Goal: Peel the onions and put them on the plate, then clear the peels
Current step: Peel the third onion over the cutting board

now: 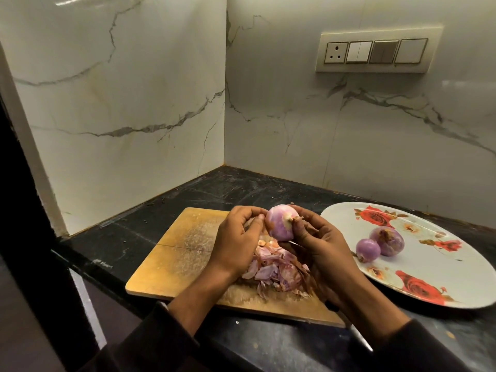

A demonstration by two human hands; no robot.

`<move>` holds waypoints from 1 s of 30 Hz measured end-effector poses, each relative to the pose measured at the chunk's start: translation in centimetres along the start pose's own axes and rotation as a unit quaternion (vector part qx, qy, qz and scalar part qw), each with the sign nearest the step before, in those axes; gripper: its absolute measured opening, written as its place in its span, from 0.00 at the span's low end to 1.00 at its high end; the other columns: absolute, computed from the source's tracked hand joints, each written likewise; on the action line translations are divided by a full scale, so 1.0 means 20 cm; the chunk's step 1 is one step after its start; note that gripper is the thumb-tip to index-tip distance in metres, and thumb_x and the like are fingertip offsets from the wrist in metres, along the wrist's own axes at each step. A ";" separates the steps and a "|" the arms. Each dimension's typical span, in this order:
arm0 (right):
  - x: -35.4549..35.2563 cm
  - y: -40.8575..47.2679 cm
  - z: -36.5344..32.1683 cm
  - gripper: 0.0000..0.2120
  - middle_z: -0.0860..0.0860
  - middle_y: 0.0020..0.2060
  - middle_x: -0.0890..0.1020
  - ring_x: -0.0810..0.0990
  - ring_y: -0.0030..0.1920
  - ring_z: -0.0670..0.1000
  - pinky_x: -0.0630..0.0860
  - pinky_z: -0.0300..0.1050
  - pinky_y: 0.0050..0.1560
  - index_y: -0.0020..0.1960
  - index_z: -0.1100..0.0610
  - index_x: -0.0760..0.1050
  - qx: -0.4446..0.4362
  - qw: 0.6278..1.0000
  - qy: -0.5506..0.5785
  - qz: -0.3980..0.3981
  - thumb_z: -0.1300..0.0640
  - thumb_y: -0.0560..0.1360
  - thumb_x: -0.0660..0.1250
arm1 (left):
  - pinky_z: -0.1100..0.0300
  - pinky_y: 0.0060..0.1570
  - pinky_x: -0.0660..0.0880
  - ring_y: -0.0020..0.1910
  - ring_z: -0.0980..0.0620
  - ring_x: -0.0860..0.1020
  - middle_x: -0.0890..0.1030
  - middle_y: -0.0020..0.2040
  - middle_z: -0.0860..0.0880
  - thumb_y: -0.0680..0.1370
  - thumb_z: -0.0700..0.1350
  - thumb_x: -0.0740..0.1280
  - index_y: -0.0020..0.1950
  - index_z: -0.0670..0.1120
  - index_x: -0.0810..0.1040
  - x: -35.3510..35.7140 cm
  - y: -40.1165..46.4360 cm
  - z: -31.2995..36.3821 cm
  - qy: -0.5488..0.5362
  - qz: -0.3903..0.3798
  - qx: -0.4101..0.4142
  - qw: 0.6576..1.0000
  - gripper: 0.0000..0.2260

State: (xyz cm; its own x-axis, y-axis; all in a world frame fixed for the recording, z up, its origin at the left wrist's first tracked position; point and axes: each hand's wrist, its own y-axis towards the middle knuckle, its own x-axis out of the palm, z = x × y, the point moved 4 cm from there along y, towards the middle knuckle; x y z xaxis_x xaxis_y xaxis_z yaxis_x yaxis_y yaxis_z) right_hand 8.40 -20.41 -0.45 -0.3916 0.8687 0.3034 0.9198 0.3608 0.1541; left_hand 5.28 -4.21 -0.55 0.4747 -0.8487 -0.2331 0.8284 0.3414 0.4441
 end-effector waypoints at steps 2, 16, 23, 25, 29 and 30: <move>-0.01 0.00 0.00 0.17 0.55 0.54 0.86 0.86 0.53 0.56 0.84 0.47 0.46 0.62 0.54 0.80 -0.004 1.000 -0.008 0.008 0.56 0.74 0.68 | 0.64 0.50 0.78 0.51 0.60 0.79 0.80 0.52 0.55 0.82 0.46 0.65 0.53 0.52 0.81 -0.01 -0.01 0.02 0.005 0.007 0.020 1.000 0.05; -0.03 0.01 0.04 0.30 0.53 0.58 0.84 0.83 0.60 0.59 0.82 0.61 0.57 0.59 0.48 0.77 -0.054 0.994 -0.086 0.039 0.43 0.59 0.80 | 0.65 0.44 0.81 0.50 0.60 0.83 0.83 0.52 0.57 0.82 0.42 0.65 0.67 0.48 0.79 0.00 -0.04 0.05 0.005 -0.035 0.066 0.997 0.13; -0.02 0.00 0.05 0.22 0.53 0.60 0.83 0.83 0.60 0.55 0.83 0.54 0.56 0.63 0.51 0.80 -0.048 0.997 -0.060 0.014 0.58 0.70 0.76 | 0.65 0.46 0.81 0.51 0.59 0.84 0.84 0.53 0.54 0.81 0.39 0.66 0.65 0.46 0.80 0.00 -0.03 0.04 -0.043 -0.037 0.044 0.997 0.13; -0.01 0.00 0.05 0.20 0.52 0.57 0.85 0.85 0.57 0.54 0.83 0.49 0.52 0.63 0.53 0.80 -0.050 0.997 -0.056 0.011 0.64 0.72 0.76 | 0.65 0.47 0.81 0.51 0.61 0.83 0.84 0.52 0.56 0.81 0.39 0.66 0.65 0.47 0.81 0.00 -0.03 0.04 -0.027 -0.025 0.053 0.998 0.13; 0.01 -0.01 0.04 0.21 0.50 0.54 0.85 0.86 0.54 0.53 0.83 0.46 0.50 0.62 0.55 0.79 -0.054 0.997 -0.055 0.003 0.67 0.71 0.75 | 0.65 0.46 0.81 0.50 0.63 0.83 0.83 0.50 0.59 0.81 0.38 0.67 0.64 0.47 0.81 0.00 -0.03 0.03 -0.017 -0.013 0.057 0.998 0.13; 0.02 -0.01 0.04 0.21 0.51 0.55 0.85 0.86 0.55 0.54 0.83 0.48 0.50 0.62 0.55 0.79 -0.053 0.997 -0.049 0.001 0.65 0.71 0.76 | 0.66 0.45 0.81 0.50 0.63 0.83 0.83 0.50 0.59 0.81 0.38 0.67 0.63 0.47 0.81 0.00 -0.03 0.03 -0.017 -0.009 0.056 0.998 0.12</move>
State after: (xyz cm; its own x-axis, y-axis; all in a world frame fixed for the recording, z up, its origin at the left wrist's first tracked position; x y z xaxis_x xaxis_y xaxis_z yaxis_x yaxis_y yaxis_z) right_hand 8.06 -19.94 -1.16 -0.3806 0.9004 0.2107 0.9108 0.3256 0.2538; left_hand 4.55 -4.59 -0.23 0.4476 -0.8683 -0.2141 0.7974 0.2791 0.5350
